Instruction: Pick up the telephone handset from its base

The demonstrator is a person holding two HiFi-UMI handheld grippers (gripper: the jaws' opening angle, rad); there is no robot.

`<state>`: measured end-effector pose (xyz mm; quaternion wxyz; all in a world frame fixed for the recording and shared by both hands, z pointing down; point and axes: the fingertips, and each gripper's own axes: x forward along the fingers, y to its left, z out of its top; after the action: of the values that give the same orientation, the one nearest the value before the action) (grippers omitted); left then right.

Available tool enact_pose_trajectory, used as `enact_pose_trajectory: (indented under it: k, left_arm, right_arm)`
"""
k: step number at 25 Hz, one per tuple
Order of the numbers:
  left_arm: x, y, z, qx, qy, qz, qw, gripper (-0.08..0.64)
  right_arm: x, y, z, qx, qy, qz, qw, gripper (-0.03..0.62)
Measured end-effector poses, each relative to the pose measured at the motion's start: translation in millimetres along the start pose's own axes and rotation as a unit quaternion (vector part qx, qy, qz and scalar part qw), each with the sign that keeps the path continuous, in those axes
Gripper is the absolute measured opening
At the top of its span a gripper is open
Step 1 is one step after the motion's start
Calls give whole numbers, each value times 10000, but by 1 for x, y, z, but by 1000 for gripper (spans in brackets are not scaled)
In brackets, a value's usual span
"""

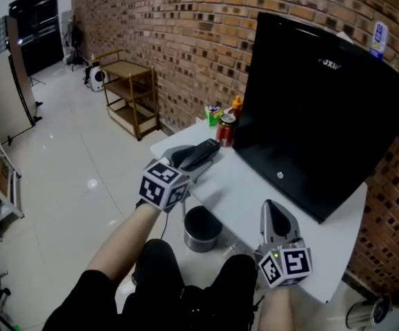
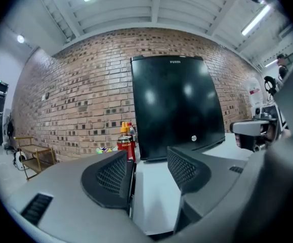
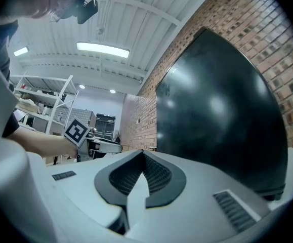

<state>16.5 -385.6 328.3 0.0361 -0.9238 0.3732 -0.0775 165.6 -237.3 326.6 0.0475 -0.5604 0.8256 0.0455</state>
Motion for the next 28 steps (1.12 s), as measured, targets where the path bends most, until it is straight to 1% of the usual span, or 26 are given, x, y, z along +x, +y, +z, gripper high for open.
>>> enact_pose_trajectory:
  k: [3, 5, 6, 9, 11, 14, 17, 20, 22, 24, 28]
  left_arm:
    - [19, 22, -12, -88, 500, -65, 9987, 286]
    - [29, 36, -23, -27, 856, -25, 9963, 296]
    - [34, 40, -29, 5, 1034, -25, 9946, 327]
    - [48, 44, -44, 20, 1460, -199, 9891, 353]
    - [56, 47, -52, 1, 1661, -311, 9856, 353]
    - [65, 54, -63, -75, 1929, -432, 9802, 353]
    - [70, 54, -68, -153, 2179, -701, 9733, 353]
    - [74, 53, -70, -214, 2373, -892, 9671, 347]
    - [75, 51, -73, -205, 2479, -1008, 9633, 307]
    - [75, 49, -75, -178, 2535, -1081, 9611, 284]
    - [74, 48, -73, -199, 2547, -1137, 9601, 281]
  right_arm:
    - [4, -3, 0, -24, -9, -119, 9999, 9]
    - [7, -4, 0, -91, 43, -191, 9998, 9]
    - [9, -5, -1, -119, 62, -230, 9996, 9]
    - [15, -8, -1, -153, 77, -342, 9993, 9]
    - [20, -8, -2, -155, 76, -394, 9991, 9]
    - [27, -6, -5, -161, 84, -435, 9989, 9]
    - [34, -5, -7, -175, 118, -472, 9987, 9]
    - [39, -3, -8, -175, 130, -493, 9985, 9]
    - [41, -2, -9, -175, 137, -501, 9985, 9]
    - [44, -2, -10, -175, 157, -499, 9985, 9]
    - [49, 0, -11, -191, 176, -474, 9985, 9]
